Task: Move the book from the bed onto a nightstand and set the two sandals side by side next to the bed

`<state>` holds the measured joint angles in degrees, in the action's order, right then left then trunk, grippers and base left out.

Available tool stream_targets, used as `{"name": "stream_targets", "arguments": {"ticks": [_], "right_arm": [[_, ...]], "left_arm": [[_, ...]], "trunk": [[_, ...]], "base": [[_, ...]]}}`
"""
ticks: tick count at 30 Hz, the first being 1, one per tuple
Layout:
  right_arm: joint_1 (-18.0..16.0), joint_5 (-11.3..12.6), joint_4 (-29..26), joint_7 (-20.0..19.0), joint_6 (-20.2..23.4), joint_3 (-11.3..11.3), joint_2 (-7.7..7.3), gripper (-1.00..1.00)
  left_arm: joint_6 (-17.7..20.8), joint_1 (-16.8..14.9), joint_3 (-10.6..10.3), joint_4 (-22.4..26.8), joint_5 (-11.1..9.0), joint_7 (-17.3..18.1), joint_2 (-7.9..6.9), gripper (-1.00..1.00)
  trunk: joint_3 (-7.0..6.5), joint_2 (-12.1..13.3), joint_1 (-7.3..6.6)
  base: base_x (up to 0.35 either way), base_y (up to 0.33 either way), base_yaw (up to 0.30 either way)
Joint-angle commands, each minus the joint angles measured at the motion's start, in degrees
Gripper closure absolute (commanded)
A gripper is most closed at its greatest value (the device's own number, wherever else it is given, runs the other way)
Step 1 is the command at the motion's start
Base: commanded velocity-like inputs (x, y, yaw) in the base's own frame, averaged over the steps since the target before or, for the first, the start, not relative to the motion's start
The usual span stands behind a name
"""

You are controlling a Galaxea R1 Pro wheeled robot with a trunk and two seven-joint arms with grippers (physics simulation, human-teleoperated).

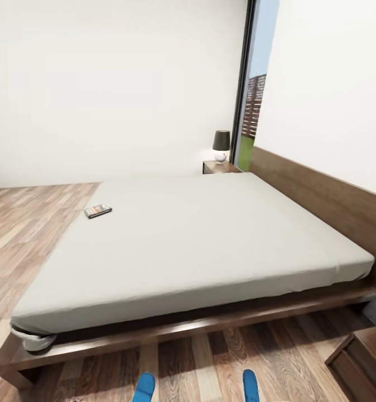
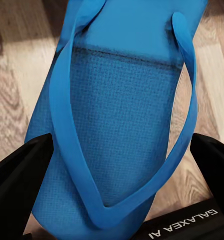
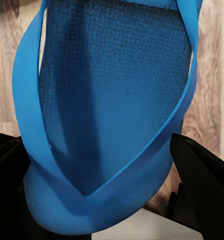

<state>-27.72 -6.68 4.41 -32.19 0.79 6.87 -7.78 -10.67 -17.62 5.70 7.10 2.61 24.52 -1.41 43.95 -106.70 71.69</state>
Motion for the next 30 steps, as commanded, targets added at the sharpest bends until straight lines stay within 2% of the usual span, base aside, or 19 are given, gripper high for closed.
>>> {"name": "stream_targets", "arguments": {"ticks": [1,22,30], "right_arm": [[-0.05,-0.53,0.07,-0.15,0.09,0.51,-0.04,1.0],[-0.05,-0.53,0.07,-0.15,0.09,0.51,-0.04,1.0],[-0.05,-0.53,0.07,-0.15,0.08,0.51,-0.04,1.0]], "left_arm": [[-0.14,-0.05,0.49,-0.07,0.29,0.26,0.01,1.0],[-0.14,-0.05,0.51,-0.07,0.29,0.26,0.01,1.0],[-0.14,-0.05,0.51,-0.07,0.29,0.26,0.01,1.0]], "trunk": [[0.05,-0.02,-0.01],[0.05,-0.02,-0.01],[0.05,-0.02,-0.01]], "base": [[0.0,0.0,0.293],[0.0,0.0,0.292],[0.0,0.0,0.06]]}}
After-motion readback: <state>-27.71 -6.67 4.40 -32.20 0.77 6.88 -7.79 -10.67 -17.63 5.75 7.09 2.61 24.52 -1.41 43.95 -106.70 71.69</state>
